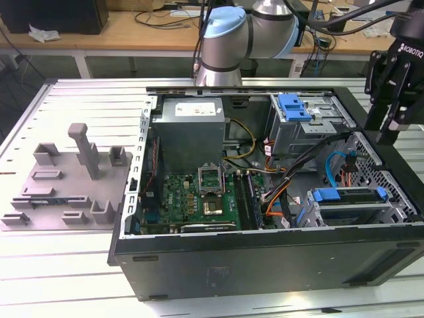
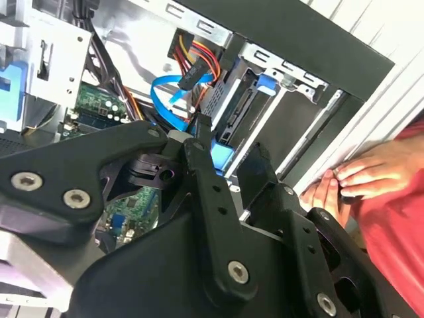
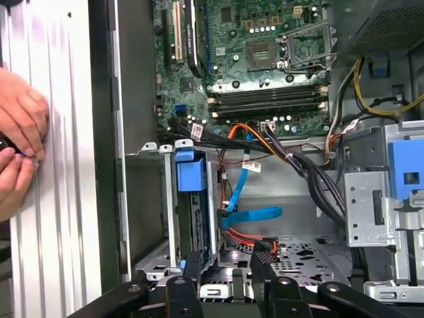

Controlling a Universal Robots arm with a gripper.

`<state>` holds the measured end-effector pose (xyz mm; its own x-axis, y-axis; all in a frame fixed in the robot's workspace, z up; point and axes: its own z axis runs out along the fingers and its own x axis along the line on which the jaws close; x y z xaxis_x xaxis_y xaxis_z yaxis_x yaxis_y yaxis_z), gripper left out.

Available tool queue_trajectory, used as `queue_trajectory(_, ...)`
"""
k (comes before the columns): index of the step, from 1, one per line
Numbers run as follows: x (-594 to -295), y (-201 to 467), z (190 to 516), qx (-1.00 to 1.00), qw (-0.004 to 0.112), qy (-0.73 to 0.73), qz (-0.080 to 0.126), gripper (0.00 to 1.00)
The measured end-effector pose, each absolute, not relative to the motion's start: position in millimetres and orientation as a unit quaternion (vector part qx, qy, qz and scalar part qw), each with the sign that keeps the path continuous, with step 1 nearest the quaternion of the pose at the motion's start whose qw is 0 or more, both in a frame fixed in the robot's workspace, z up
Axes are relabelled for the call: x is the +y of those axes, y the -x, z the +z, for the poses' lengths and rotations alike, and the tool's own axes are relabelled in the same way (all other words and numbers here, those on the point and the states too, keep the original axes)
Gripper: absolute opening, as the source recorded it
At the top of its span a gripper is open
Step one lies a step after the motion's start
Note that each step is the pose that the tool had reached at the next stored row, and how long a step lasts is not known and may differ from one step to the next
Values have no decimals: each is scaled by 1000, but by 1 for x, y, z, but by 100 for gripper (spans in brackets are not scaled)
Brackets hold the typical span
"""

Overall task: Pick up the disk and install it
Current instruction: 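Insert the first disk wire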

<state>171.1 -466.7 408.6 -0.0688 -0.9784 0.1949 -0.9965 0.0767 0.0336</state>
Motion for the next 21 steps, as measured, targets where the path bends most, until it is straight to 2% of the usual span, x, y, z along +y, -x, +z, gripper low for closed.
queue_trajectory(14,-461,-179,403,-772,88,-627,49,44)
queue_trajectory(21,-449,-182,400,-776,92,-622,53,44)
